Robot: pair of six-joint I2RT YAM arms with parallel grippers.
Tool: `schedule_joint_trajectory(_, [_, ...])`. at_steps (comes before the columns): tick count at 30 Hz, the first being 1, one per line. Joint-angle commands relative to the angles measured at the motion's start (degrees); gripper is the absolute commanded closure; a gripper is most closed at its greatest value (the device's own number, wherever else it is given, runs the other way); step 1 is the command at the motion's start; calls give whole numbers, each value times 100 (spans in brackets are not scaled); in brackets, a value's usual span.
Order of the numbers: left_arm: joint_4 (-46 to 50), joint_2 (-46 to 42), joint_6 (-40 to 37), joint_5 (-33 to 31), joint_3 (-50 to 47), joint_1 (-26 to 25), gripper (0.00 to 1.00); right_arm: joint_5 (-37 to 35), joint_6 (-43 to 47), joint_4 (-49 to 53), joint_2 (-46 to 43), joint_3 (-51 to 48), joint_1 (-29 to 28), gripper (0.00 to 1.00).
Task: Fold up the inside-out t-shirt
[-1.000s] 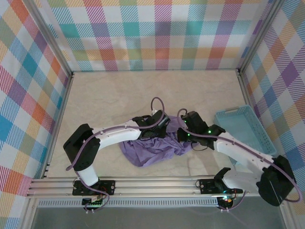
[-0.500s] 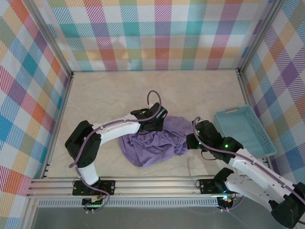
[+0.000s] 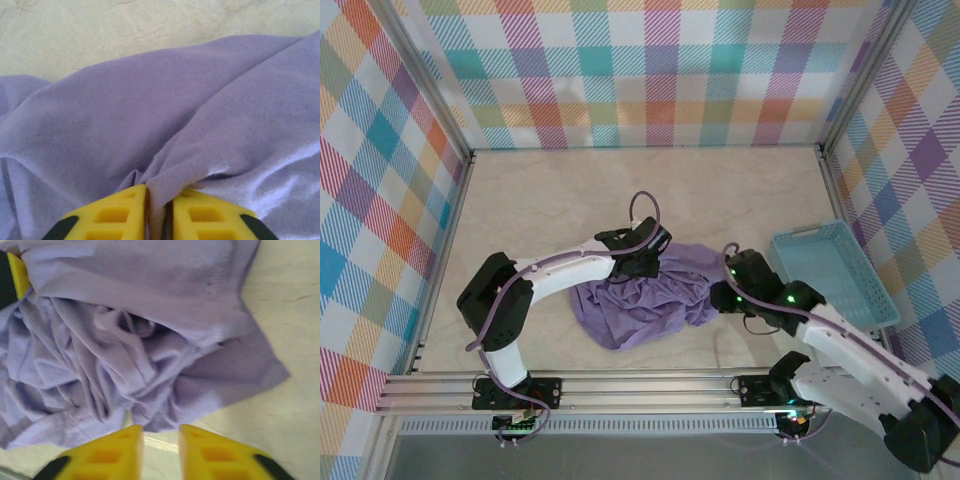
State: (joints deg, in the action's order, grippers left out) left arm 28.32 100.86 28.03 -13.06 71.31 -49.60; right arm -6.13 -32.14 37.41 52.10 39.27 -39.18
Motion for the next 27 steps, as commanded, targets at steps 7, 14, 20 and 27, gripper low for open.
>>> schedule_joint_trajectory(7, [-161, -677, 166, -112, -262, -448, 65, 0, 631, -570, 1541, 727, 7, 37])
schedule_joint_trajectory(14, [-678, -1024, 744, 126, -802, -663, 57, -792, 783, -549, 2363, 975, 29, 48])
schedule_joint_trajectory(20, [-1144, -988, 1239, 444, -960, -769, 51, 0, 792, -1086, 1565, 766, 64, 97])
schedule_joint_trajectory(27, [-1425, -629, 1508, 726, -831, -779, 48, 433, 76, -1376, 292, 101, 55, 100])
